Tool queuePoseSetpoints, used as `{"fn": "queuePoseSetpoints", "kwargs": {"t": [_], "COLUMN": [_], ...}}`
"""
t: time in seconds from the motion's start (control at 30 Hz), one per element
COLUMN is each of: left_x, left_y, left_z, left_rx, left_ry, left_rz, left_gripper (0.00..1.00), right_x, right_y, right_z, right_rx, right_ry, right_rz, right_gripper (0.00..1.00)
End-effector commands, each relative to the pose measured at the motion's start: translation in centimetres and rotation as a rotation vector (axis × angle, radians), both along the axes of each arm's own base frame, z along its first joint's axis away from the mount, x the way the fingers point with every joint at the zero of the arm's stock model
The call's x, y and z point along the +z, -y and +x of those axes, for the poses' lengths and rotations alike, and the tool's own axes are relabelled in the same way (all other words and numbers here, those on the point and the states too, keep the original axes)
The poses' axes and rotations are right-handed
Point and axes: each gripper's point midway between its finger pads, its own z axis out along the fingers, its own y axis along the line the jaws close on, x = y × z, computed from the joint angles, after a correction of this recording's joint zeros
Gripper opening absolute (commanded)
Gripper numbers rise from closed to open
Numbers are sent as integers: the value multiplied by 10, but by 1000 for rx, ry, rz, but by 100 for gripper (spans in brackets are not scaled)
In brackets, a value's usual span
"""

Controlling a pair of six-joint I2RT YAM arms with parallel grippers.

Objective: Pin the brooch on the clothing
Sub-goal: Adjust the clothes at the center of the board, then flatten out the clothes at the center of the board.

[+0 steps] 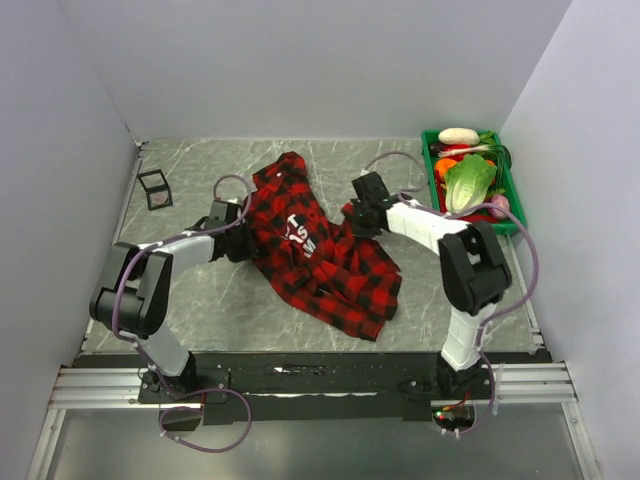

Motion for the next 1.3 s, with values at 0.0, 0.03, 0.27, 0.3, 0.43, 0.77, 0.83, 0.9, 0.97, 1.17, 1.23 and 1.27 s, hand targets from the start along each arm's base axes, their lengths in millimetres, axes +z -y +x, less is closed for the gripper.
{"fn": "queuePoseSetpoints", "kwargs": {"t": [0.0,0.03,0.27,0.3,0.43,0.77,0.83,0.9,0.97,1.17,1.23,1.27], "left_x": [48,54,90,92,108,134,137,132,124,87,80,70], "left_y": [-23,-28,-60,-70,-92,-76,-75,-73,-70,-35,-30,-29], "left_z": [24,25,47,52,64,57,47,28,8,-44,-48,-56], "left_rx": [98,110,124,132,175,104,111,111,111,97,127,144], "left_ry": [137,144,151,138,157,209,220,213,201,108,94,69], "left_rz": [-56,-60,15,75,188,160,143,120,92,-45,-96,-111], "left_gripper": [1,1,1,1,1,98,97,96,97,99,99,97], "right_x": [51,52,74,73,63,91,97,97,94,58,49,48], "right_y": [48,55,119,129,141,100,89,68,42,-1,-15,-20], "right_z": [1,-6,-32,-35,-54,-86,-101,-120,-142,-184,-193,-195], "right_rx": [-119,-126,-262,-290,-312,-150,-86,7,125,303,344,361], "right_ry": [143,146,181,179,148,201,220,217,213,127,100,100], "right_rz": [-70,-92,-332,-368,-382,-188,-170,-149,-116,-93,-84,-78], "right_gripper": [0,0,0,0,0,68,71,72,73,65,63,61]}}
